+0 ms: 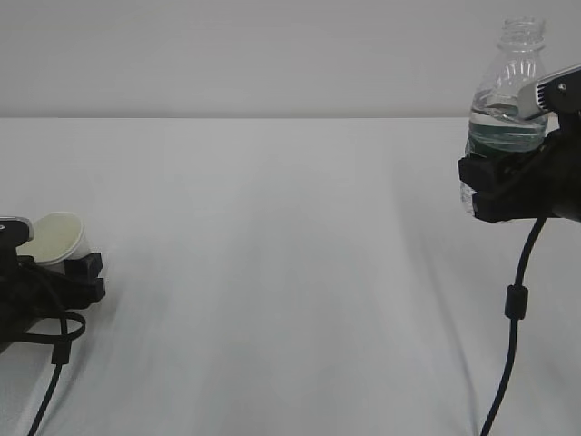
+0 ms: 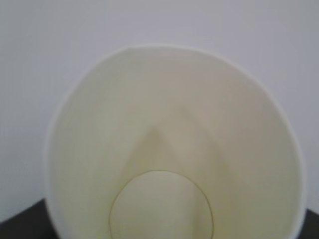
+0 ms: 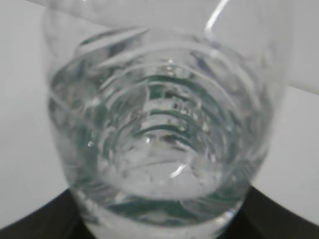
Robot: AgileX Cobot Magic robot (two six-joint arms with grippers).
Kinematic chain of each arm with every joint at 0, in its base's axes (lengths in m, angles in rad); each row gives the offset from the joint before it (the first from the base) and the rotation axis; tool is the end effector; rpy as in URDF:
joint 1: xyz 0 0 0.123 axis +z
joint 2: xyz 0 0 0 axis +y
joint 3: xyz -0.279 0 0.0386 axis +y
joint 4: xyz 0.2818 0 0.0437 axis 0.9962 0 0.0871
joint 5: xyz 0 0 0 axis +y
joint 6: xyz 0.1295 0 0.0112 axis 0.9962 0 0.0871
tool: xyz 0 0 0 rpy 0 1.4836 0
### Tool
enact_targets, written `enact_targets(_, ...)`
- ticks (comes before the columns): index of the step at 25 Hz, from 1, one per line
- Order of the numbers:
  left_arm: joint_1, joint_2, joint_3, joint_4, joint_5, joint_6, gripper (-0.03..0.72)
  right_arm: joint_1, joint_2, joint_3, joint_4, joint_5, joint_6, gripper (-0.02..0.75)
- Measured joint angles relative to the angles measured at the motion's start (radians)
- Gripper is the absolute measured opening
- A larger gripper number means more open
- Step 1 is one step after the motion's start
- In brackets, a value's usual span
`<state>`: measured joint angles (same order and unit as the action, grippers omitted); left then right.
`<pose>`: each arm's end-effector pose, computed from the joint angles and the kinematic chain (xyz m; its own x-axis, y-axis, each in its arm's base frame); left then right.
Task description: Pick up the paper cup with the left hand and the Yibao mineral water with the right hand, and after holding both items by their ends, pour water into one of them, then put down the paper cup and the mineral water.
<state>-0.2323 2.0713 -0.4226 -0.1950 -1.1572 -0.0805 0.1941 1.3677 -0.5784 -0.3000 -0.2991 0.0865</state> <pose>0.3037 -0.0481 0.0136 -0.3951 -0.0674 -0.9162 0.0056 0.9971 -0.0757 0.3211 0.0746 0.1824 -0.3343 -0.2683 -0.9035 -0.3439 0.9272 -0.1481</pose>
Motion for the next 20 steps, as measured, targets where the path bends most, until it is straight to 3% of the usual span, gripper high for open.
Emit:
enact_targets(6, 0.0, 0.0, -0.002, 0.024, 0.0, 0.0, 0.496, 0.0, 0.0, 0.0, 0.0, 0.001, 0.0, 0.41)
enact_targets(20, 0.0, -0.141, -0.002, 0.225, 0.033, 0.0, 0.484, 0.0, 0.0, 0.0, -0.005, 0.001, 0.0, 0.41)
